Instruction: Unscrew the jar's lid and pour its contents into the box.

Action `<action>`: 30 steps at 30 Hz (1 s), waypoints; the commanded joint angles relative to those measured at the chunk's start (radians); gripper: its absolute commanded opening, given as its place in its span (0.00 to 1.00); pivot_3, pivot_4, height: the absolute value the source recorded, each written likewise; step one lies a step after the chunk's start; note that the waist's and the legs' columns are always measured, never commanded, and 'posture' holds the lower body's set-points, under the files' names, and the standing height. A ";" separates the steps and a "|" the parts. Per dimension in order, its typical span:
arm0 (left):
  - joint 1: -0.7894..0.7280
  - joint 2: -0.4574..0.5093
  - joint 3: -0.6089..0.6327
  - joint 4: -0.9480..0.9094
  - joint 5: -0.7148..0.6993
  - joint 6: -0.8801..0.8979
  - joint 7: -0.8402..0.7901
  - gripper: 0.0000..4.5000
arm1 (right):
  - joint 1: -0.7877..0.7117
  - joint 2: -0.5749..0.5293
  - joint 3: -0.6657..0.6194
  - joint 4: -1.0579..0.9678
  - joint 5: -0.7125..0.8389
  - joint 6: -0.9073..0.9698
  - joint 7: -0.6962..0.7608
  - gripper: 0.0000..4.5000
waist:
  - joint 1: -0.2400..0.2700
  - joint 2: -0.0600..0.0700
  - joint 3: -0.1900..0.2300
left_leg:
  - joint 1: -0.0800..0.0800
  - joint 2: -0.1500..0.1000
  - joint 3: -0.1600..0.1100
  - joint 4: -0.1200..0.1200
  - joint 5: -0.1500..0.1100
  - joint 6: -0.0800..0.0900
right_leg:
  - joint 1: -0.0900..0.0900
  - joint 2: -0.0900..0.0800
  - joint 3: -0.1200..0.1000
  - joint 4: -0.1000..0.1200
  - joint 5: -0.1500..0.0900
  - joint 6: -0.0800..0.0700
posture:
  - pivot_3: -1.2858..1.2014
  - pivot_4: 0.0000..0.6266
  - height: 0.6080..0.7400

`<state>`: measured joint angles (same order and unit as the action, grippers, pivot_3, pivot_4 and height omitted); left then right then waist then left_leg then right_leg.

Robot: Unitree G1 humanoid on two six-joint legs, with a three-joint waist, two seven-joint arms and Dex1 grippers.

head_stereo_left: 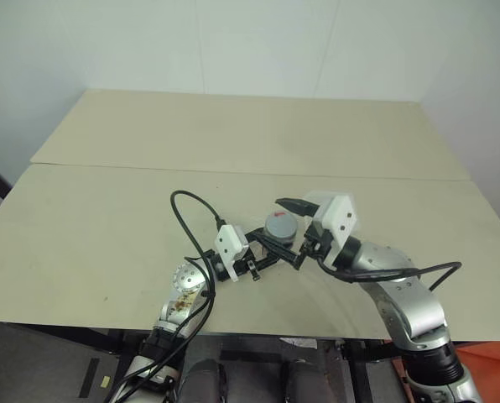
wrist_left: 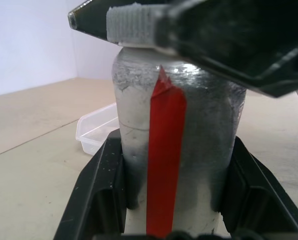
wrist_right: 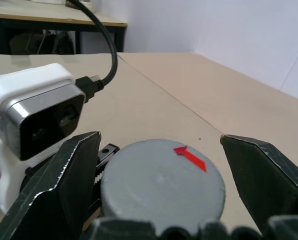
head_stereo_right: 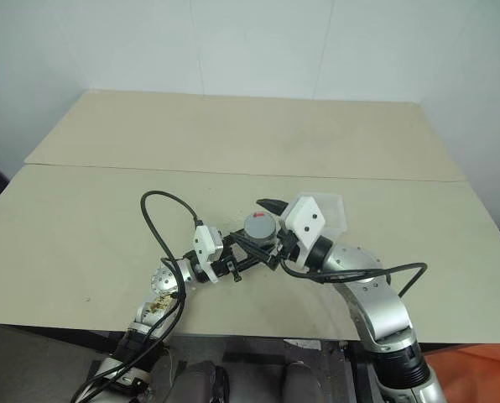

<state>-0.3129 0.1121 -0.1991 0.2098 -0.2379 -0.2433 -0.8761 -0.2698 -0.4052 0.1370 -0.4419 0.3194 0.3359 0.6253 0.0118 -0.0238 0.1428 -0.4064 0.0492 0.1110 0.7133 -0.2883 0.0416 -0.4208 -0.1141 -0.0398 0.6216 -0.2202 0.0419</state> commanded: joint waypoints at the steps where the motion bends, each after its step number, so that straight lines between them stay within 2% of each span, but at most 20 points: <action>1: -0.002 -0.002 -0.001 -0.031 -0.012 -0.020 -0.002 0.44 | -0.006 -0.001 -0.055 -0.024 0.018 -0.012 -0.016 0.99 | 0.000 0.000 0.000 | 0.000 0.000 0.000 0.000 0.000 0.000 | 0.000 0.000 0.000 0.000 0.000 0.000 | 0.52 0.24 1.00; 30: -0.011 -0.005 0.001 -0.011 -0.014 -0.026 -0.016 0.44 | 0.179 -0.144 -0.228 -0.134 0.104 -0.008 0.000 0.99 | 0.000 0.000 0.000 | 0.000 0.000 -0.001 0.000 0.000 0.001 | 0.000 0.000 0.000 -0.001 0.000 0.000 | 0.52 0.24 1.00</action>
<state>-0.3146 0.1118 -0.1920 0.2142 -0.2384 -0.2450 -0.8804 -0.0923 -0.5453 -0.0639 -0.5533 0.4156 0.3407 0.6296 0.0120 -0.0238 0.1428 -0.4061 0.0492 0.1105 0.7130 -0.2888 0.0423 -0.4205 -0.1141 -0.0396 0.6210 -0.2203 0.0419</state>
